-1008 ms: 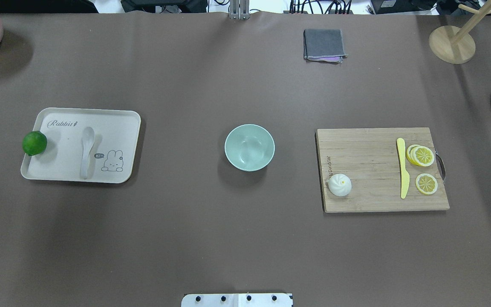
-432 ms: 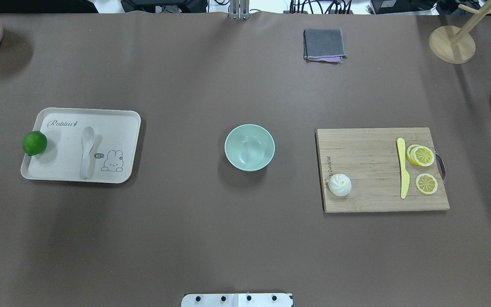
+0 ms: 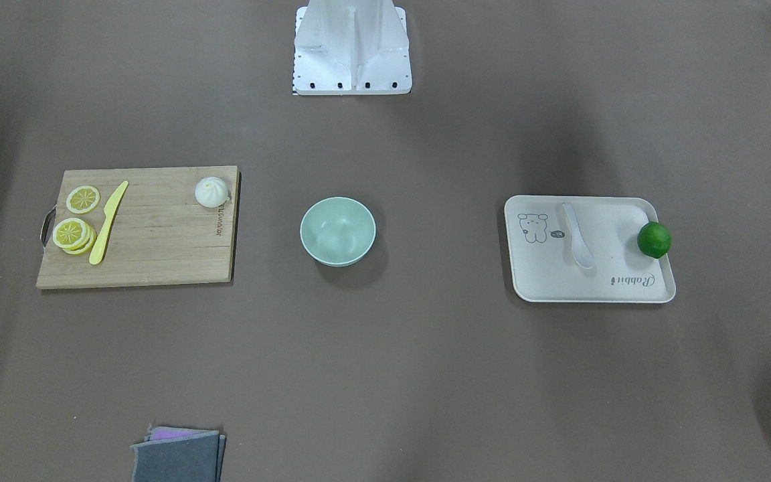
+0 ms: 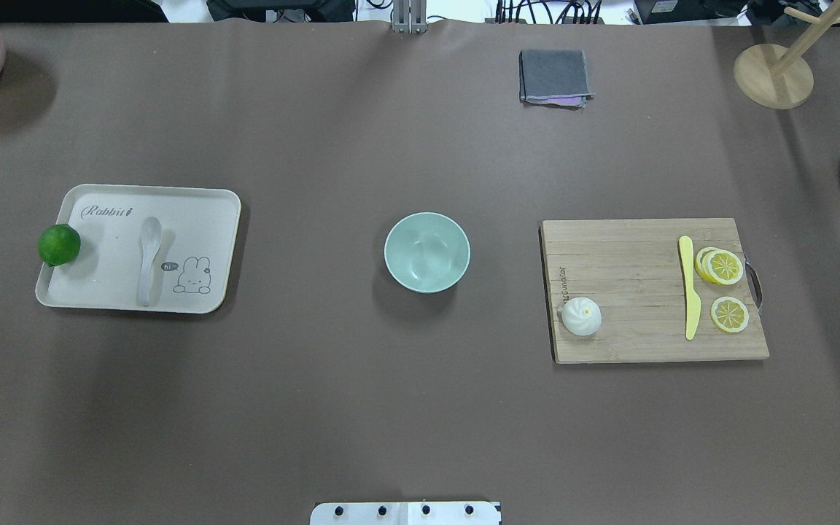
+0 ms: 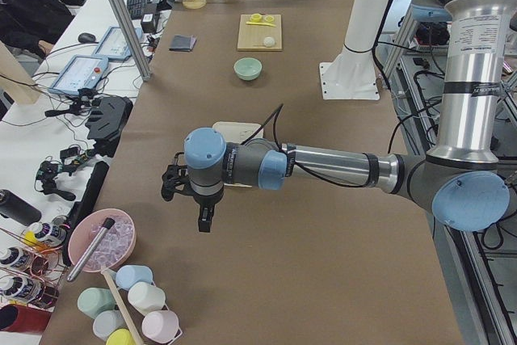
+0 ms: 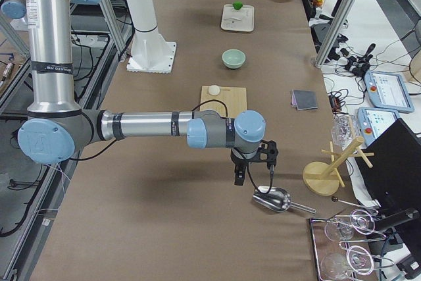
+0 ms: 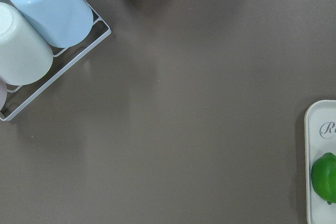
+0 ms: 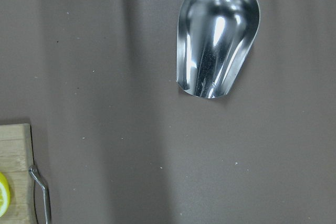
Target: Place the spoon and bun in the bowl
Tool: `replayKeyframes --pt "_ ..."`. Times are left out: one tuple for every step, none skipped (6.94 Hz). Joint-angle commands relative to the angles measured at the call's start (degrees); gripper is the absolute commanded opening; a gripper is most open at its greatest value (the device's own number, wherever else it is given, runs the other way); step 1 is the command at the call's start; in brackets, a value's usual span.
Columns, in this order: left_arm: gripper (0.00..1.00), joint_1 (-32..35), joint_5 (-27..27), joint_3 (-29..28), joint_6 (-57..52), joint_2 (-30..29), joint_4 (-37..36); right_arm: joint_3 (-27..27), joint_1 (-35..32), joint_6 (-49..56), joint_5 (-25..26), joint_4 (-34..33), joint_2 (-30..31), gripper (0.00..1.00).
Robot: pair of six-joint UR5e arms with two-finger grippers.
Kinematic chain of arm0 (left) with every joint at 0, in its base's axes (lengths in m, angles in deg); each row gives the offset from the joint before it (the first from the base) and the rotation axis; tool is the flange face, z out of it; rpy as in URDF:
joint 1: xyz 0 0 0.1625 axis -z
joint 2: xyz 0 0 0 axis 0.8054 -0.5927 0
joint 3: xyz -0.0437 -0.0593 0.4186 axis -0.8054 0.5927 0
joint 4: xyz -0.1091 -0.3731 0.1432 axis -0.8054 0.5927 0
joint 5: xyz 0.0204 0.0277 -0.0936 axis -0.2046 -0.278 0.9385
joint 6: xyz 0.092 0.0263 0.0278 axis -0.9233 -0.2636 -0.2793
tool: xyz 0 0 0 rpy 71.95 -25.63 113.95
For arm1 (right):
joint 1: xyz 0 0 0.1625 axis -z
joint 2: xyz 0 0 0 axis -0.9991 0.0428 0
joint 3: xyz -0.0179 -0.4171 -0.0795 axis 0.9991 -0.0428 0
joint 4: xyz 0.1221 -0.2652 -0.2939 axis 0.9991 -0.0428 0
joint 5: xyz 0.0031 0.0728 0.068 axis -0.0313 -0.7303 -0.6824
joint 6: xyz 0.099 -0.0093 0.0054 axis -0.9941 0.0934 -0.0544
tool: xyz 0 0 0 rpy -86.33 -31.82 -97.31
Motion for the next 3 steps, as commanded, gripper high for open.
replayKeyframes --pt "0.98 -0.09 0.00 1.20 0.01 0.09 0.00 0.12 0.00 -0.10 0.00 -0.01 -0.08 1.00" --pt "0.98 -0.09 -0.08 3.21 0.01 0.09 0.09 0.82 0.00 -0.19 -0.18 0.07 -0.34 1.00" --pt "0.98 -0.52 -0.52 7.84 1.49 -0.08 0.53 1.08 0.09 -0.11 -0.44 0.16 -0.95 1.00"
